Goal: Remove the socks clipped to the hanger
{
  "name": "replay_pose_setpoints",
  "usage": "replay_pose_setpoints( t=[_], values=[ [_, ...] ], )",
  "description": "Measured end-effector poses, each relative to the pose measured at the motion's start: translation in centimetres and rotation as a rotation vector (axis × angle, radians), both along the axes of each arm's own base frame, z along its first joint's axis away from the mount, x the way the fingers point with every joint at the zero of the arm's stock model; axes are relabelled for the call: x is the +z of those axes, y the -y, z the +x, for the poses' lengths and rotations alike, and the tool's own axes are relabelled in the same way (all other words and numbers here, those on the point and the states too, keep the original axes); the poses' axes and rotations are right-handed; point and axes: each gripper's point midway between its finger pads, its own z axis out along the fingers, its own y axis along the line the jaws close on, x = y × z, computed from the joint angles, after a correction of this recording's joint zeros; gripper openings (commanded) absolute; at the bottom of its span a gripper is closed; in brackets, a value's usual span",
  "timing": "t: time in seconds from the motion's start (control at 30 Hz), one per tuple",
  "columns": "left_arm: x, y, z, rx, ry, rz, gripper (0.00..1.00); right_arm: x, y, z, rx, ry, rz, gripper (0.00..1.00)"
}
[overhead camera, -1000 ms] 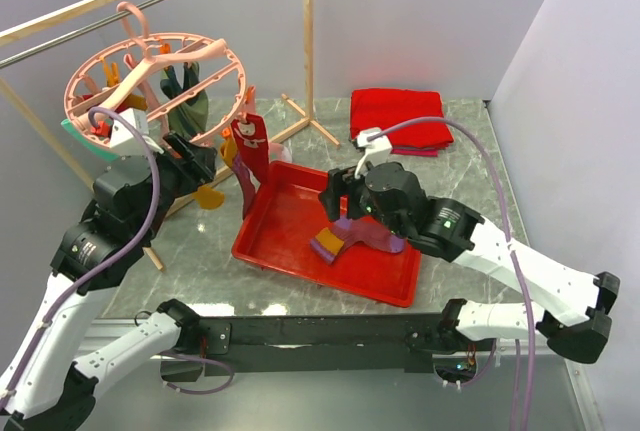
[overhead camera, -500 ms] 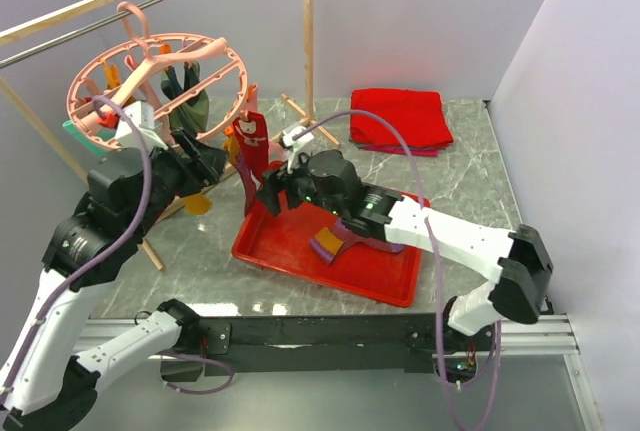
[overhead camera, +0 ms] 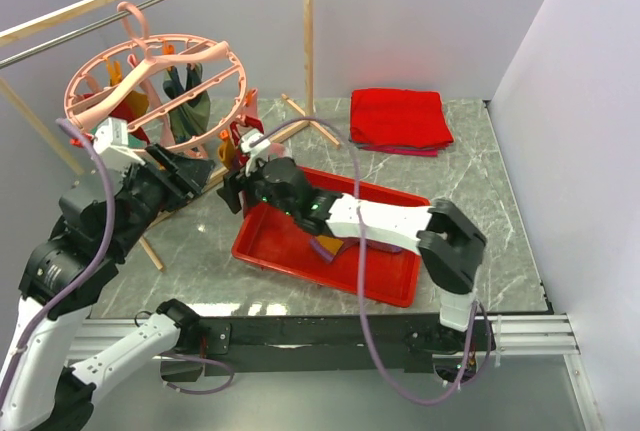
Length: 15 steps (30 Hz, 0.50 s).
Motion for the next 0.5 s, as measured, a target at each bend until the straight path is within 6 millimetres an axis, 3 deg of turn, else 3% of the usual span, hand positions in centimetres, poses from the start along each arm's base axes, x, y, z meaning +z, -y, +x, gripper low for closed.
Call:
replay_pose_setpoints(
  t=[0.1, 0.17, 0.27, 0.3, 0.33, 0.37, 0.5],
  values=[
    [0.2, -0.7, -0.5, 0.022, 0.004, -0.001, 0.59, -2.5, -0.6, 1.1, -0.052, -0.012, -0.033, 0.63],
    [0.6, -1.3, -0.8, 0.042, 0.002, -0.004, 0.59, -3.5, -0.5, 1.5, -0.088, -0.019, -0.047, 0.49],
    [1.9, -1.9, -1.0, 0.064, 0.022, -0.015, 0.61, -2.8, -0.4, 2.0, -0.134, -0.011, -0.034, 0.31],
    [2.4, -2.0, -1.1, 0.068, 0.030, -0.019, 0.62, -2.3, -0.4, 2.2, -0.146, -0.006, -0.024, 0.22],
    [2.6, -2.1, -1.1, 0.071, 0.035, -0.022, 0.62, -1.6, -0.5, 2.4, -0.159, -0.001, -0.009, 0.05],
    [2.8, -2.1, -1.2, 0.072, 0.040, -0.025, 0.63, -0.9, -0.6, 2.6, -0.169, 0.003, 0.006, 0.00],
    [2.7, -2.1, -1.1, 0.069, 0.033, -0.016, 0.71, 1.3, -1.0, 2.7, -0.206, 0.001, 0.051, 0.00]
  ],
)
